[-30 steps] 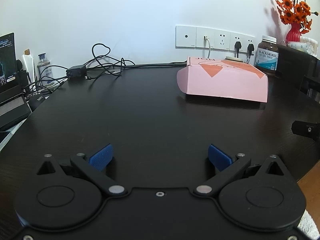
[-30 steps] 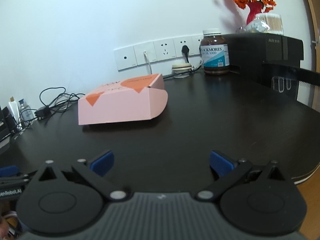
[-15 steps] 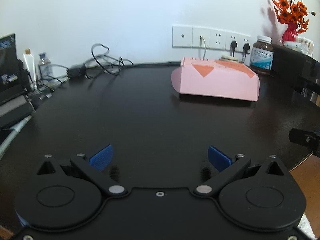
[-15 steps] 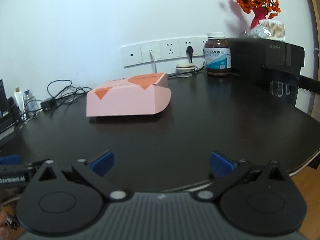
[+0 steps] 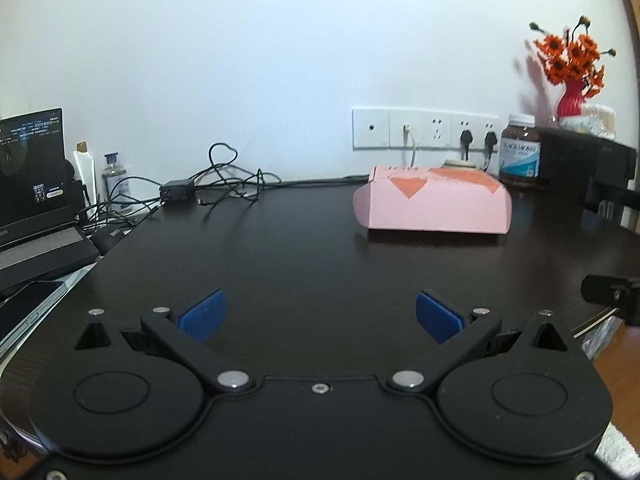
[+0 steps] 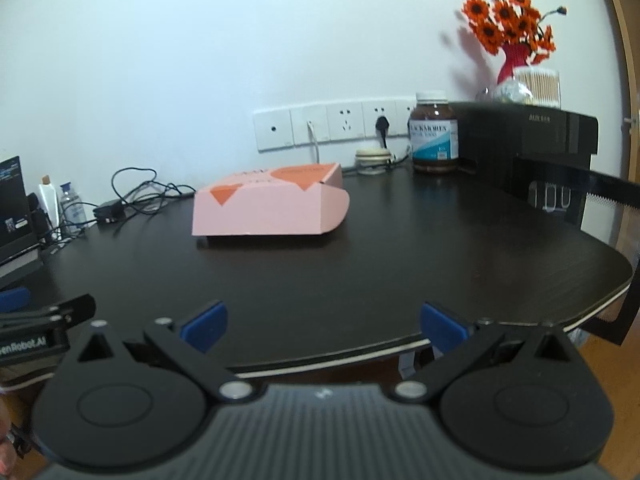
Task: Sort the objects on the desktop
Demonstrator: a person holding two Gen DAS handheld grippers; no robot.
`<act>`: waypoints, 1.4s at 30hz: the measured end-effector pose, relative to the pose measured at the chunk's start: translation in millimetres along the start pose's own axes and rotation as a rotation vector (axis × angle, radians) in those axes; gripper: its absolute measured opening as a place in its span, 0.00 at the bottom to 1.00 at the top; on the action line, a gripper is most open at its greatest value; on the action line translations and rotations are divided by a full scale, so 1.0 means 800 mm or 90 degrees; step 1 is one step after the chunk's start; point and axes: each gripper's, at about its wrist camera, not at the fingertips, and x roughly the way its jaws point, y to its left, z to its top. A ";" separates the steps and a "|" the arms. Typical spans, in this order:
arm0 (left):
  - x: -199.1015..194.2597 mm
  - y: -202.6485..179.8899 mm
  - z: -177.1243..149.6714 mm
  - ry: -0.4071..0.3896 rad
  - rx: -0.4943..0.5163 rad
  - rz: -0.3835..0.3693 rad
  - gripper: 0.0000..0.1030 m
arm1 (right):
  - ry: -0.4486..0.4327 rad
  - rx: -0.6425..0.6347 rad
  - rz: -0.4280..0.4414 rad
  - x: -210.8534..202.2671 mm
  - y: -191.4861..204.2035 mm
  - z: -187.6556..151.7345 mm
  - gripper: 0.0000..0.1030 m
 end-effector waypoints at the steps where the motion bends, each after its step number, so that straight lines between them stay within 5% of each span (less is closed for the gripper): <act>1: -0.001 0.000 0.000 -0.002 0.000 -0.001 1.00 | -0.006 0.001 -0.001 -0.003 0.000 -0.002 0.99; 42: 0.014 -0.005 0.006 0.079 0.002 -0.010 1.00 | -0.017 0.041 -0.026 -0.003 -0.015 -0.006 0.99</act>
